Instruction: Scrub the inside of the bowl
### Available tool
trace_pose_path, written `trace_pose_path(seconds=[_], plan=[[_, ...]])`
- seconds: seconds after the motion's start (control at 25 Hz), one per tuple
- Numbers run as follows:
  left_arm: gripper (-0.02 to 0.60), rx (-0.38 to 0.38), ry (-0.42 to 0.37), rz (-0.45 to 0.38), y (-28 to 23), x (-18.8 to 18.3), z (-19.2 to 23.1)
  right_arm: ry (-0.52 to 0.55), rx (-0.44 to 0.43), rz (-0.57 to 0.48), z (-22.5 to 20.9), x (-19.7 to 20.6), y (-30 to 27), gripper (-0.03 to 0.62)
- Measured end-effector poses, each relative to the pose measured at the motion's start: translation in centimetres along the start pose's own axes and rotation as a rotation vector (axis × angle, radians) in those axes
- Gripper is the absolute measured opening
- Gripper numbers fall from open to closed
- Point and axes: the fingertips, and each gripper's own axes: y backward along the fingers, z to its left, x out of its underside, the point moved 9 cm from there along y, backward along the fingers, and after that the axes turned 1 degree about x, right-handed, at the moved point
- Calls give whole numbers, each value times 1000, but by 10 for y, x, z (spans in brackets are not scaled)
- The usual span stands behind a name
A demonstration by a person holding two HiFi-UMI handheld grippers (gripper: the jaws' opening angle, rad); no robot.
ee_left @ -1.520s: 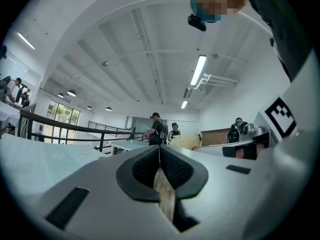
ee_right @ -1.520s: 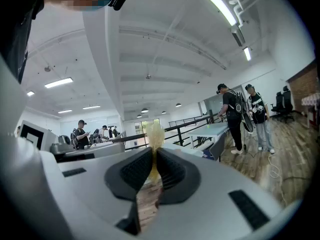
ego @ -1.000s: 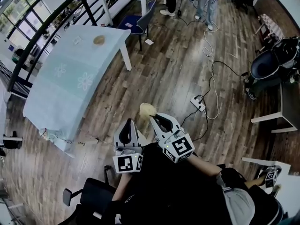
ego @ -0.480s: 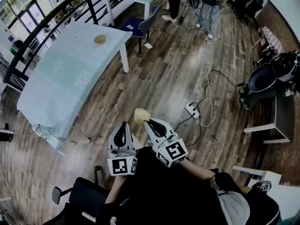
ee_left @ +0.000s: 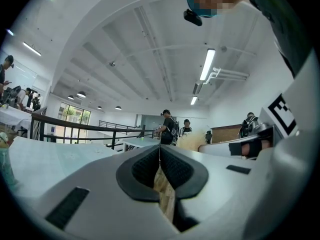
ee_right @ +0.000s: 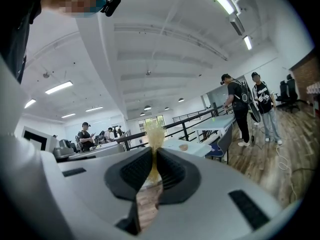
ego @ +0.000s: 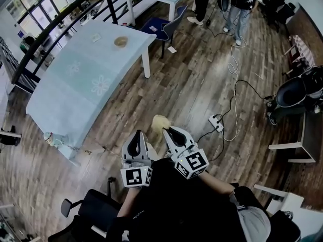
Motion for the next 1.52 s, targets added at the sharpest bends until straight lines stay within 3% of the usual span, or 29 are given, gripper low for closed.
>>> trace_pose_path(seconds=[0.6,0.8,1.16,1.52], plan=[[15,11,6,-17,-94,-19,79,1,40,16,-16,-26,-108,38],[15,61,24,-25,-121,-25,112,10,48,20,-9,-34,-150,38],[15,108,24,-22,-149,-32,170,10,95,10,6,-37,-206,38],[15,86,39,-5,-167,-24,199,8,107,28,6,-33,-234,38]])
